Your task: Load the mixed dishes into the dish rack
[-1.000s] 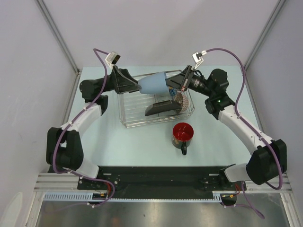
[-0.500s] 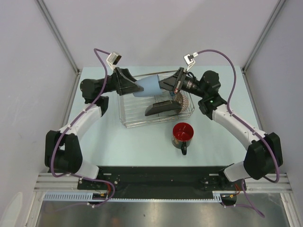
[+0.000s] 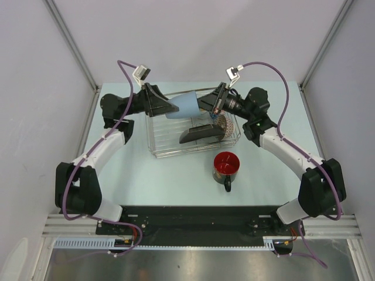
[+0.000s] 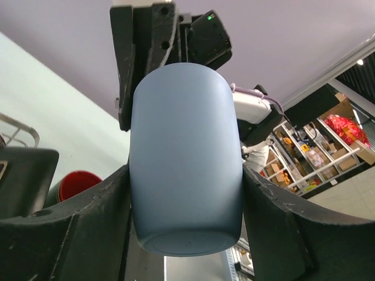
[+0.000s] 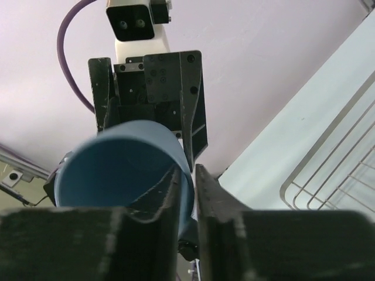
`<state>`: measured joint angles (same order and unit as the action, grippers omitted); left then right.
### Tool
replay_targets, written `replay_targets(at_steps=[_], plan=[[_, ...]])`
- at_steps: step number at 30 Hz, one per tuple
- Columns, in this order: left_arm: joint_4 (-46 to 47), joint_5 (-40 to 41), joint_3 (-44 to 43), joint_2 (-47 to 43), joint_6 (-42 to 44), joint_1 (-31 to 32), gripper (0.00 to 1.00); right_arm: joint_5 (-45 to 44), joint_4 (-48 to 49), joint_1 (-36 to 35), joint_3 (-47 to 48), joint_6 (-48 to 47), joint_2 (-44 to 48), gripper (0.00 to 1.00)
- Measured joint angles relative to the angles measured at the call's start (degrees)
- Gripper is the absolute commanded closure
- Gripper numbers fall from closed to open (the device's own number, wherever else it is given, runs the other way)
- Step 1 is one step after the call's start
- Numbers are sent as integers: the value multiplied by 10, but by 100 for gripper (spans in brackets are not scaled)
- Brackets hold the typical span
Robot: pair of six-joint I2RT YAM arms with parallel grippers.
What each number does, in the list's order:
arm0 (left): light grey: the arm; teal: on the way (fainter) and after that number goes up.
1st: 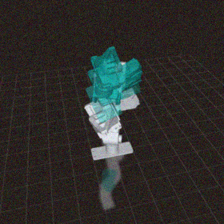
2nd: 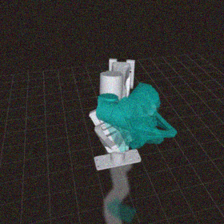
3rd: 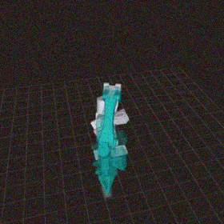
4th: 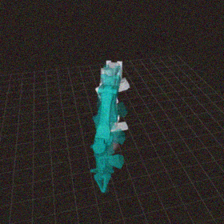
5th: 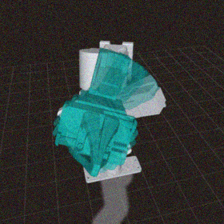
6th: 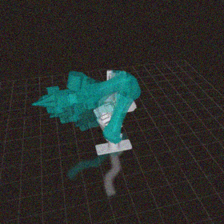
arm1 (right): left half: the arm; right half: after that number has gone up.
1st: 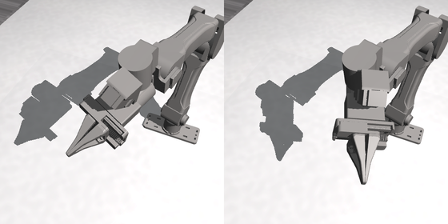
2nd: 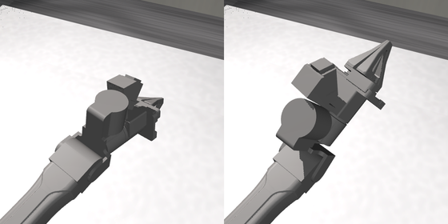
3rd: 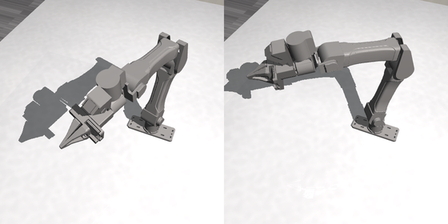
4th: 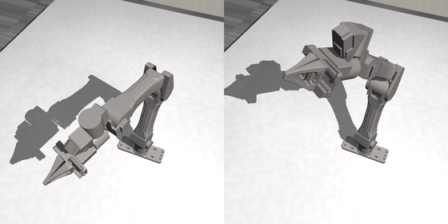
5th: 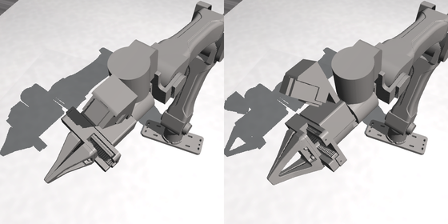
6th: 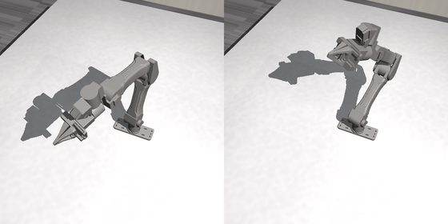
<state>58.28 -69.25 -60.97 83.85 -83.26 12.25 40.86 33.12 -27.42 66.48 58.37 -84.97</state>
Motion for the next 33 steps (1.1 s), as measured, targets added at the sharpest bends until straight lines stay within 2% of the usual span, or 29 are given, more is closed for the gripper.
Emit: replay_targets(at_steps=[1, 2, 4, 7, 11, 15, 17, 20, 27, 33], plan=[[-18, -2, -1, 0, 11, 0, 100, -5, -1, 0, 0, -1, -2, 54], [-35, -6, -3, 0, 23, 2, 100, -9, -3, 1, 0, -3, -3, 42], [-100, -14, -15, 0, 71, 5, 100, -13, -27, 4, 0, -15, -2, 24], [-254, -11, -55, -2, 187, 5, 100, -24, -97, 39, -1, -52, 7, 6], [-481, 28, -137, -2, 374, 5, 100, -34, -201, 111, -1, -103, 34, 0], [-616, 70, -191, 8, 496, 1, 100, -53, -301, 172, -1, -150, 70, 0], [-695, 115, -232, 27, 567, 0, 100, -70, -351, 189, -1, -171, 90, 0], [-808, 226, -315, 79, 670, -1, 100, -101, -414, 200, -1, -198, 125, 0], [-996, 481, -526, 261, 855, 5, 100, -135, -461, 201, -5, -228, 202, 0], [-1075, 622, -546, 347, 964, 24, 100, -147, -475, 201, -42, -233, 216, 0]])
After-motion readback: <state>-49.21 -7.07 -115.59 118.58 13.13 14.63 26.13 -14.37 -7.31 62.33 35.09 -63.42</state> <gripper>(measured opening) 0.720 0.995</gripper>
